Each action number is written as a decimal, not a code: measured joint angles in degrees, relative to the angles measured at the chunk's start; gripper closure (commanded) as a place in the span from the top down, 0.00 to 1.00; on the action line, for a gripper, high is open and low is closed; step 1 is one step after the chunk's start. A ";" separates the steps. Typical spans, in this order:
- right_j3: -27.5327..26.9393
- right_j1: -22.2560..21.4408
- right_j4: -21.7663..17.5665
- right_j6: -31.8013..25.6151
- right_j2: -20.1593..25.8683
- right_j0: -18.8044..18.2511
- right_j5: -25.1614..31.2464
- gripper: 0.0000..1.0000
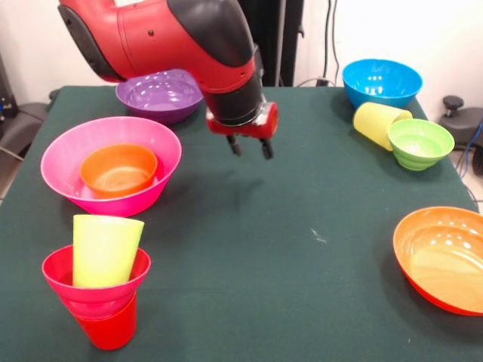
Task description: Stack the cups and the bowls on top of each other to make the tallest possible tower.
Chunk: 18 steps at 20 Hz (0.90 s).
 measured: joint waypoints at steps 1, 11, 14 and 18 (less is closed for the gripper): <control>-0.21 0.01 -0.78 -0.21 0.21 -0.13 -0.20 1.00; -2.83 -0.79 -7.60 -5.41 4.14 -1.82 -1.34 1.00; -2.95 -2.27 -8.19 -5.59 5.28 -1.80 -1.49 1.00; -2.94 -4.02 -8.23 -5.59 6.10 -1.80 -1.49 1.00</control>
